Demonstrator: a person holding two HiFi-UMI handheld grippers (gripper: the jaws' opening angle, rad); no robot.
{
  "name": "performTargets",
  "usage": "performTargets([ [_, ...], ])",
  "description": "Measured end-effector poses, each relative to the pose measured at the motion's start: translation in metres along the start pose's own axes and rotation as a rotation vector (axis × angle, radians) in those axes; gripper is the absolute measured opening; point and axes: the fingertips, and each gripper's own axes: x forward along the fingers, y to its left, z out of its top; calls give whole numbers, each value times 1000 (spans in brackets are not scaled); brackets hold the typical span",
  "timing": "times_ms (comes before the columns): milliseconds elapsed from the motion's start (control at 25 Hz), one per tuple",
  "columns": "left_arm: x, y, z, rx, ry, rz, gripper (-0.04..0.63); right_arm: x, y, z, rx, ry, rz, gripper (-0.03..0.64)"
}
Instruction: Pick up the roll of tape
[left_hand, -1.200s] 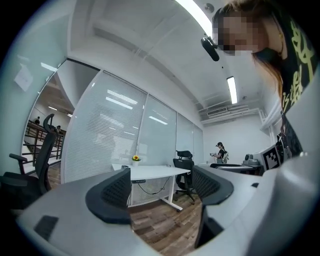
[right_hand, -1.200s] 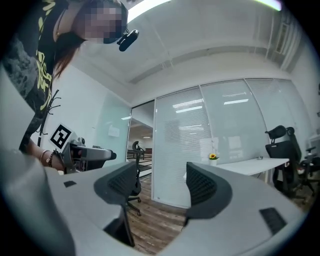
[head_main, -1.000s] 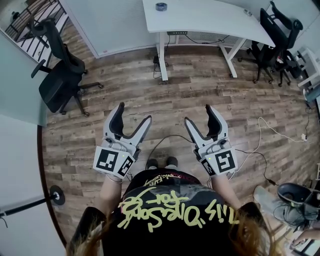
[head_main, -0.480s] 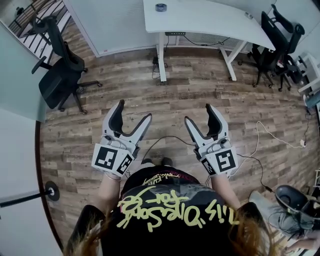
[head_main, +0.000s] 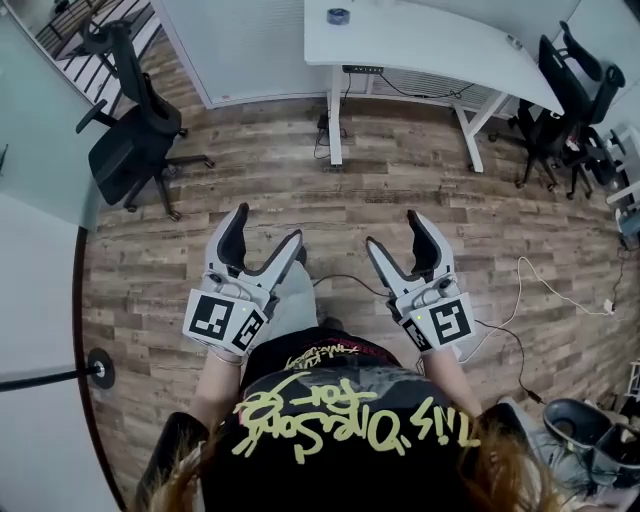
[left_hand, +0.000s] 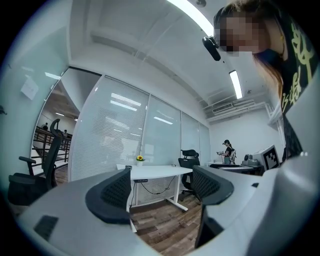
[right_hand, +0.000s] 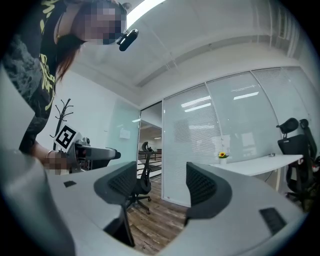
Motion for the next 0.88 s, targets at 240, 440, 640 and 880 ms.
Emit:
performTargets([
  [240,19,5,-4,-17,-2,-20,382,16,-6,-3,3,12,14,295],
  [440,46,20,1,-19,-10,-45,382,38,-23,-5,0,14,-9,295],
  [640,82,55,-4,-23,7,-69,379,79,-43,-17,16,32,-31,295],
  [880,137,105,7,-5,3,-115,374,145,-69,-15,-1,22,-62,295],
])
